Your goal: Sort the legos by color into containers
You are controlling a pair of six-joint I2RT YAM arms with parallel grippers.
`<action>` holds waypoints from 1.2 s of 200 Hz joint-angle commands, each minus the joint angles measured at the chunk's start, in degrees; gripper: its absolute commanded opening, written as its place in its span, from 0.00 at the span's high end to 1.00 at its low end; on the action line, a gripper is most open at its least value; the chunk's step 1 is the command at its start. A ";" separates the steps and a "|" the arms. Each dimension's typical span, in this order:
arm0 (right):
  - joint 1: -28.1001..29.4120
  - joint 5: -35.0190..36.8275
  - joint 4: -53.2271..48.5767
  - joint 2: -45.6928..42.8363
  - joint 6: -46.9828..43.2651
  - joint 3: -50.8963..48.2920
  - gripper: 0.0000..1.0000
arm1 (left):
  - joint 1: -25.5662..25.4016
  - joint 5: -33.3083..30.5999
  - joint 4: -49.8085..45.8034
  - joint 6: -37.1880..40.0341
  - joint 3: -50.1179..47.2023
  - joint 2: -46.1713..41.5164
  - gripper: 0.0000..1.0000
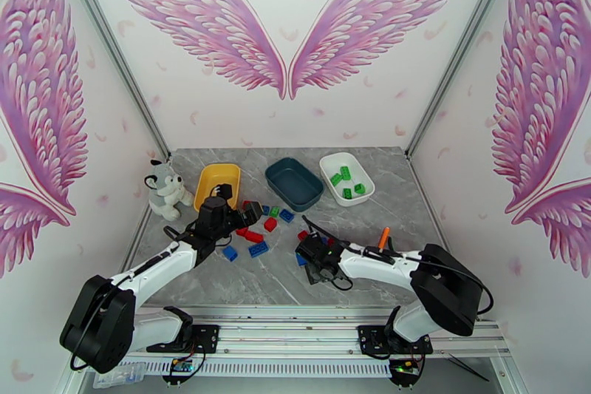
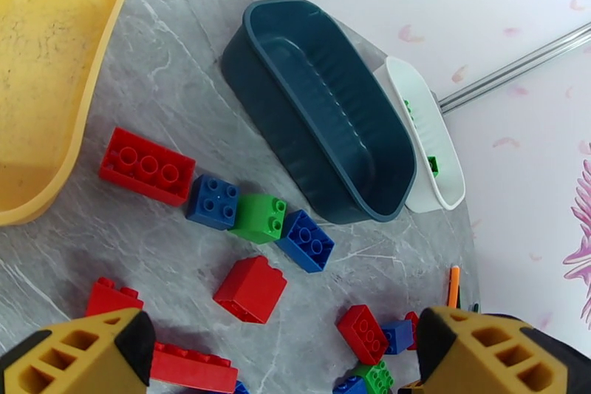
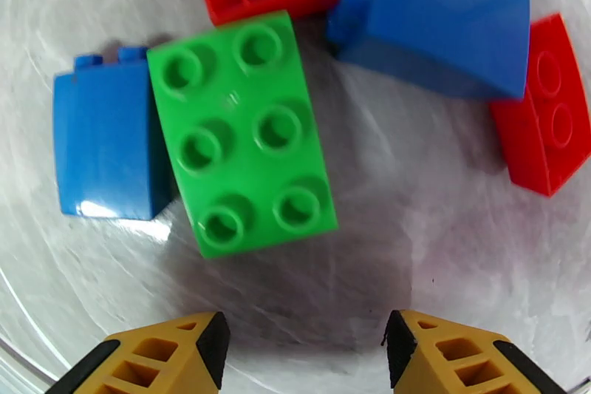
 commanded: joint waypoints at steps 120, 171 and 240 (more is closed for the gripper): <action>-3.86 2.23 2.50 8.88 -3.29 9.39 0.38 | 0.37 1.38 1.08 -0.65 -1.19 -0.77 0.01; -4.47 -3.84 6.29 8.89 -3.15 8.04 0.51 | 0.49 1.80 1.17 -0.69 -1.04 -0.44 0.01; -4.22 -9.65 5.38 0.51 -0.70 5.88 0.69 | -0.13 3.95 2.08 -0.42 -0.08 1.60 0.01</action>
